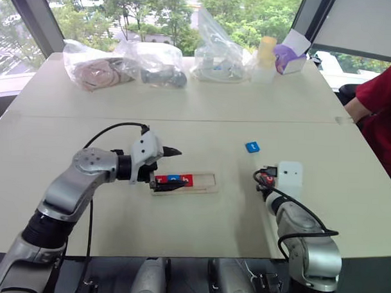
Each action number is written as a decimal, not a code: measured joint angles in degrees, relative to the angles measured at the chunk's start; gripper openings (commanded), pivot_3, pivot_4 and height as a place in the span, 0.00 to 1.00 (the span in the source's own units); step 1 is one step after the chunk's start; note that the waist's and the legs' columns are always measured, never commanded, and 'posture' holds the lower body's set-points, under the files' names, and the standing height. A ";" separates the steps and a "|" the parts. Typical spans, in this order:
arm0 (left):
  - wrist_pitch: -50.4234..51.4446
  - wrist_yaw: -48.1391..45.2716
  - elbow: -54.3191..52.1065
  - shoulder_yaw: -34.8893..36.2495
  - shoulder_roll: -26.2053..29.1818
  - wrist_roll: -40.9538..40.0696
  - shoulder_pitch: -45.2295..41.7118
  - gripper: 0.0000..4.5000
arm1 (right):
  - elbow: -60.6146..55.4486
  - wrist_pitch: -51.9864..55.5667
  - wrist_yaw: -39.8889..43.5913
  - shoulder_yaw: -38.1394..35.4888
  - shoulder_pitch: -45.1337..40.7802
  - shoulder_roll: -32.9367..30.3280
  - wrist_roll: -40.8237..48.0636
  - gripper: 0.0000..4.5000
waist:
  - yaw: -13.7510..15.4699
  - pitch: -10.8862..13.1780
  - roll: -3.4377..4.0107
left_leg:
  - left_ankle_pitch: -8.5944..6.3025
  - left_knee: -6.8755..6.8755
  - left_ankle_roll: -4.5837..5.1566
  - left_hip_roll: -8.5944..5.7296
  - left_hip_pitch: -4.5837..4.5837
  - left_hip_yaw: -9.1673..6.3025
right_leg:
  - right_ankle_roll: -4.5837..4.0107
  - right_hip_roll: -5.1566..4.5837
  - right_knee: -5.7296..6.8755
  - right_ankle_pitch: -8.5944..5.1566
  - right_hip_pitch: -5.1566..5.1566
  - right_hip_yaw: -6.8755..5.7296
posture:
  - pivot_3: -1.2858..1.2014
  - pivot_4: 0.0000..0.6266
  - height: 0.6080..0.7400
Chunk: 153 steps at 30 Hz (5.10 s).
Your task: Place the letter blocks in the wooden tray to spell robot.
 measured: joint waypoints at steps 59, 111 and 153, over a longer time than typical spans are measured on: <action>9.28 -5.96 -5.48 11.78 13.83 -8.51 5.93 1.00 | 39.93 -48.54 68.47 14.61 -25.74 -33.49 12.10 0.26 | -1.14 0.07 0.03 | 0.00 -0.03 0.00 0.11 0.29 -0.05 | 0.09 -0.03 0.13 0.05 0.24 0.04 | 0.52 0.24 1.00; 10.60 -1.89 -11.27 15.12 16.29 -9.80 14.40 1.00 | 46.48 -50.49 68.73 28.10 -31.50 -26.33 4.19 0.37 | 0.17 0.07 0.02 | 0.00 0.00 0.00 0.07 0.05 0.01 | 0.07 -0.07 0.00 0.04 0.07 -0.03 | 0.52 0.24 1.00; 1.12 1.41 7.28 1.92 -2.18 -2.02 -6.71 1.00 | 41.91 -29.86 15.85 4.72 -22.73 -14.58 1.72 0.79 | 0.07 0.02 -0.01 | 0.01 0.02 -0.01 -0.06 0.03 0.10 | 0.10 0.00 0.04 0.06 0.09 -0.01 | 0.52 0.24 1.00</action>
